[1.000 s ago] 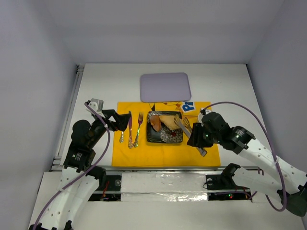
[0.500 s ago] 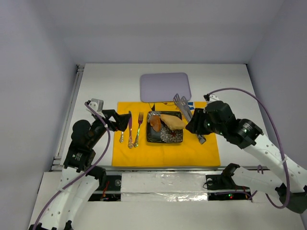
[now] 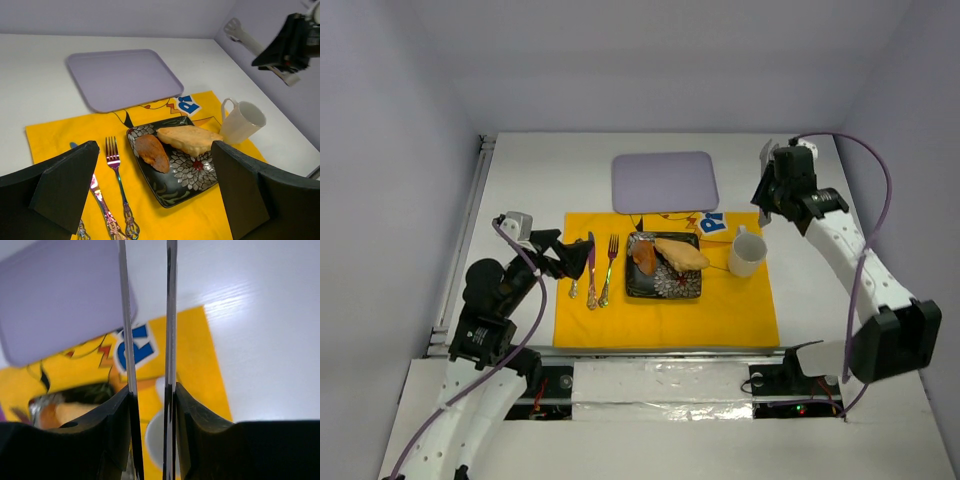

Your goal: Place the bread

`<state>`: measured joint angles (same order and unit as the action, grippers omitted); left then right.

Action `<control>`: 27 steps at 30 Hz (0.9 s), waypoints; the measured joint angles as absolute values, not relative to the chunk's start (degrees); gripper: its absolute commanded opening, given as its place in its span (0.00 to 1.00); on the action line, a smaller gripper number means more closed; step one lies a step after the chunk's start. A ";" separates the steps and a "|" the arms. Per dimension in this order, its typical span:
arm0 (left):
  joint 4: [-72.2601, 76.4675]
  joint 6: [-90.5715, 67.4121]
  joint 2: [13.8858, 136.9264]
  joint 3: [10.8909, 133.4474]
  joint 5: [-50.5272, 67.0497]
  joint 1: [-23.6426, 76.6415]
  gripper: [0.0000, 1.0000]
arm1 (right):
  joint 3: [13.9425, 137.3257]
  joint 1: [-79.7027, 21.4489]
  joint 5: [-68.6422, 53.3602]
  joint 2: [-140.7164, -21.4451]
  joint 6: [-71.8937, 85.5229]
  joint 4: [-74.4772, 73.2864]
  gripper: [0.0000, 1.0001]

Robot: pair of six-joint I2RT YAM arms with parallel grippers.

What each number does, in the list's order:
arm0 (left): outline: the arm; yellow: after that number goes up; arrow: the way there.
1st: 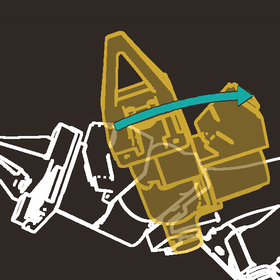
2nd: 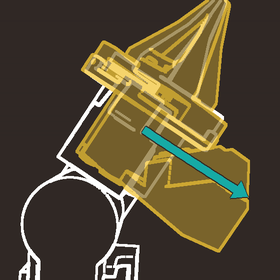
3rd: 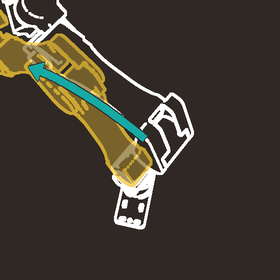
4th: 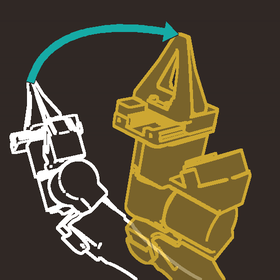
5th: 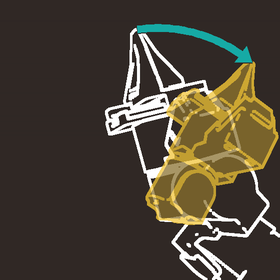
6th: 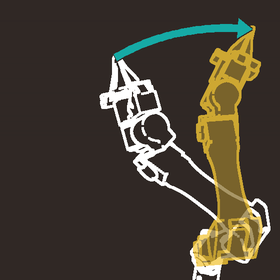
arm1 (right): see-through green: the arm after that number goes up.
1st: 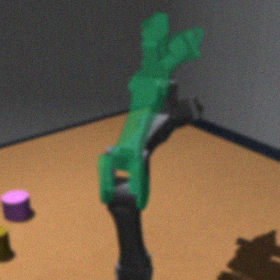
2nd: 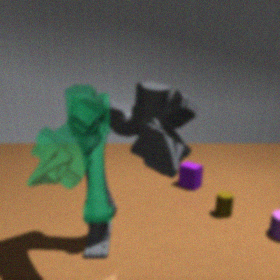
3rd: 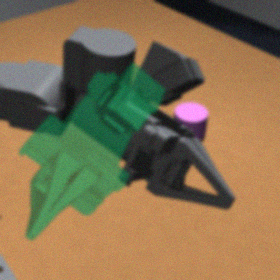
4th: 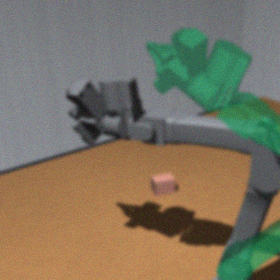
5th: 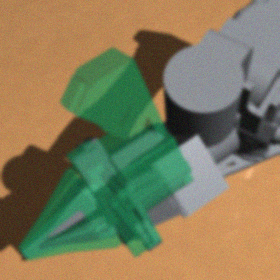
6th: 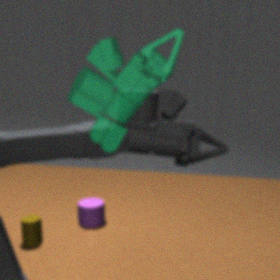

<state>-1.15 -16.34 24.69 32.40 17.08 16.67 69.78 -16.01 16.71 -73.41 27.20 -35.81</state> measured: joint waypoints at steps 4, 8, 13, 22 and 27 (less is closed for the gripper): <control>-1.19 -16.36 23.57 32.40 17.21 18.28 0.96 | 71.75 -6.46 13.56 -82.48 27.88 -30.65 0.39; -1.30 -16.36 21.74 32.40 17.37 18.70 0.96 | 74.67 1.69 11.55 -91.72 28.01 -29.32 0.40; -1.34 -16.36 19.29 32.40 17.08 18.68 0.96 | 76.07 5.08 11.35 -98.94 22.72 -26.55 0.40; -1.45 -16.38 18.46 32.40 17.06 18.74 0.96 | 71.75 4.86 11.66 -102.39 11.77 -22.02 0.36; -1.58 -16.38 18.44 32.40 16.95 19.18 0.96 | 70.96 4.86 13.37 -105.73 9.37 -21.96 0.47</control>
<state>-1.58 -16.38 18.44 32.40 16.95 19.18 70.96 4.86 13.37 -105.73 9.37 -21.96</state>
